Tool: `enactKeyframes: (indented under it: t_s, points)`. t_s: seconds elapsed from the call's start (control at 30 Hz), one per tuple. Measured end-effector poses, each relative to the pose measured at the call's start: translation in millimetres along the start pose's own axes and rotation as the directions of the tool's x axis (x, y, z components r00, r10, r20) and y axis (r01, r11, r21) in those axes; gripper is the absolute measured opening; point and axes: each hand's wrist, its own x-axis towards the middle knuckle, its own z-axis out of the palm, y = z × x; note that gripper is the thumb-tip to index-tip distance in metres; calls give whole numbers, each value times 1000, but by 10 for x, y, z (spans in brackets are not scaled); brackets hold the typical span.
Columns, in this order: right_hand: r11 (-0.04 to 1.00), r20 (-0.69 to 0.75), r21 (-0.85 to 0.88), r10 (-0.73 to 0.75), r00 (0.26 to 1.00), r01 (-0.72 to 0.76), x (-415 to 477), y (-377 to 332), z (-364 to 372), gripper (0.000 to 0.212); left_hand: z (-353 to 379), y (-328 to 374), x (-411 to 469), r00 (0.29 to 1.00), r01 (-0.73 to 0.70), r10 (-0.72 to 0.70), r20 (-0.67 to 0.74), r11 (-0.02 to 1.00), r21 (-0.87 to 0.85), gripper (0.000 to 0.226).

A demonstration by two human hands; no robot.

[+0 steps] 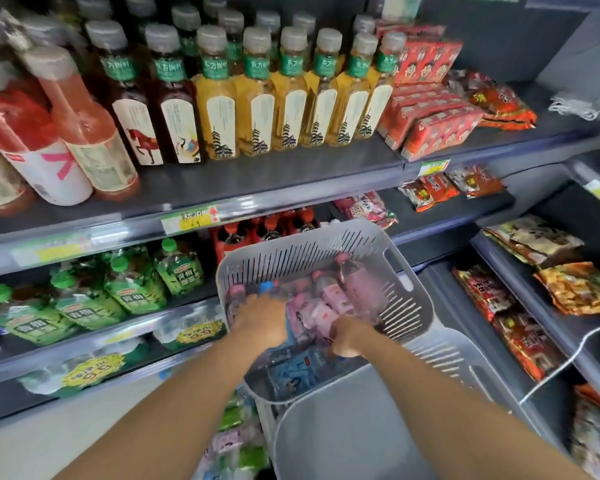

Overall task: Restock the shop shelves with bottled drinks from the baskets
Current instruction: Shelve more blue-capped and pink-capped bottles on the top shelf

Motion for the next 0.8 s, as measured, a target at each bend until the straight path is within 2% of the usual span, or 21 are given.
enactKeyframes:
  t_s: [0.07,0.17,0.3,0.4,0.47,0.57,0.7,0.73,0.8]
  points:
    - [1000,15,-24,5,1000,-4,97,8,59,40,72,10,133,999,26,-27,22,1000,17,51]
    - [994,6,-105,0,1000,0,187,1,117,27,163,18,319,996,57,-62,68,995,78,60]
    - [969,10,-244,-29,1000,30,246,-8,154,31,242,-8,496,988,95,-110,105,986,135,72]
    - [933,34,-350,-81,996,88,246,9,114,29,282,-19,557,978,148,-161,129,984,101,87]
    - [907,45,-401,-117,992,125,250,-9,69,27,331,-19,632,970,199,-201,138,980,29,85]
    - [869,84,-461,-156,984,177,261,-34,43,23,378,-56,753,962,271,-264,71,956,-113,61]
    - [866,115,-449,-186,976,218,252,-58,-96,12,304,-80,768,961,276,-274,37,945,-177,38]
    - [876,127,-414,-213,969,247,255,-66,-155,3,286,-68,762,963,268,-264,45,945,-187,38]
    - [913,138,-306,-238,961,270,296,-80,-270,14,309,-39,772,969,248,-240,65,942,-227,57]
